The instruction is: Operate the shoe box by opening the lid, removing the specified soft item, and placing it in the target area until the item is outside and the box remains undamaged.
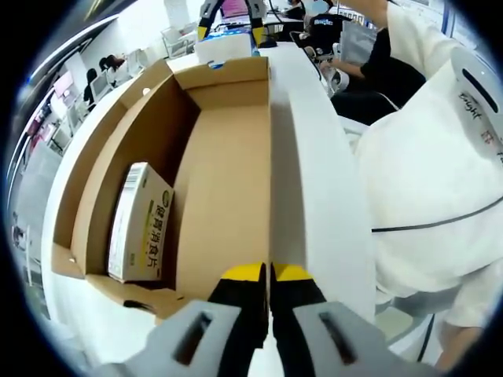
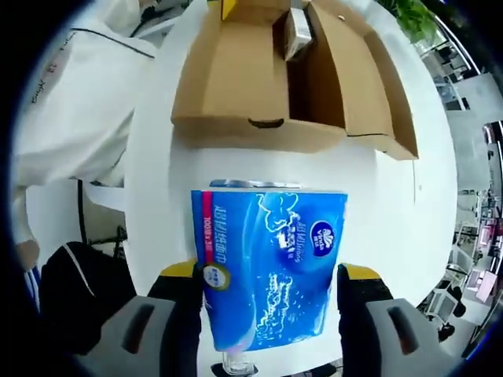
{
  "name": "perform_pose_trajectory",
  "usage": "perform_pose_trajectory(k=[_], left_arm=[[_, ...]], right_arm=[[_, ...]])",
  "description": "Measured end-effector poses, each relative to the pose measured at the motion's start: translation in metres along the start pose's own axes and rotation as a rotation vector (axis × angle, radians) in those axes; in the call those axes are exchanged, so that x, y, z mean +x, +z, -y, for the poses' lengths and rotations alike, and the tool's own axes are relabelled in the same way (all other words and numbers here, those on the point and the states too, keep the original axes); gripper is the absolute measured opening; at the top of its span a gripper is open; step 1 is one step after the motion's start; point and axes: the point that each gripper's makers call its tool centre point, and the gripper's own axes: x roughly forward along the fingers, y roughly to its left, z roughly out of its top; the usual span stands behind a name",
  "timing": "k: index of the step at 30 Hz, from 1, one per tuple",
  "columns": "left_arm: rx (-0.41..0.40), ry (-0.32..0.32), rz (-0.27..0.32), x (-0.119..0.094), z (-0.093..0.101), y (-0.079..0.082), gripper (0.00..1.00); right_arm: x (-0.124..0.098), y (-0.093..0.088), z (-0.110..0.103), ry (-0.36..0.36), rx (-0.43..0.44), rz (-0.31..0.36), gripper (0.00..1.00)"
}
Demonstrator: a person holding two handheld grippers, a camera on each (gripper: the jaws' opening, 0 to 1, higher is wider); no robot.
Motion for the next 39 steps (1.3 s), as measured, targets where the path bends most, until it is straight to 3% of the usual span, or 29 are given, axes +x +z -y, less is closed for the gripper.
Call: perform_pose_trajectory(k=[5,8,10,16,20,25,30,33,35,37,39], left_arm=[[-0.001,-0.002,0.000,0.000,-0.001,0.000,0.01],[-0.004,-0.004,-0.001,0.000,-0.001,0.000,0.01],[-0.003,-0.002,0.001,0.000,-0.001,0.000,0.01],[-0.009,-0.009,-0.004,0.000,-0.001,0.000,0.01],[-0.007,-0.007,0.000,0.000,-0.001,0.000,0.01],[-0.012,-0.010,-0.004,0.000,-0.001,0.000,0.01],[-0.012,-0.008,-0.003,0.001,0.002,0.001,0.01],[-0.012,-0.009,-0.005,0.002,0.002,0.001,0.01],[-0.012,-0.009,-0.005,0.002,0.003,0.001,0.01],[-0.015,-0.007,-0.005,0.002,0.003,0.002,0.01],[-0.014,-0.006,-0.003,0.002,0.002,0.001,0.01]], right_arm=[[-0.011,0.012,-0.001,-0.019,-0.011,0.024,0.70],[-0.027,0.031,-0.002,-0.021,0.034,0.093,0.69],[-0.034,0.038,-0.002,-0.026,0.063,0.119,0.60],[-0.039,0.041,-0.001,-0.038,0.092,0.096,0.57],[-0.046,0.049,0.000,-0.038,0.114,0.158,0.55],[-0.047,0.047,0.000,-0.066,0.065,0.135,0.50],[-0.057,0.058,0.004,-0.070,0.121,0.229,0.48],[-0.067,0.067,0.005,-0.053,0.188,0.304,0.37],[-0.074,0.078,0.001,-0.015,0.221,0.390,0.39],[-0.080,0.084,0.007,-0.034,0.234,0.452,0.40],[-0.082,0.084,0.008,-0.046,0.237,0.462,0.40]])
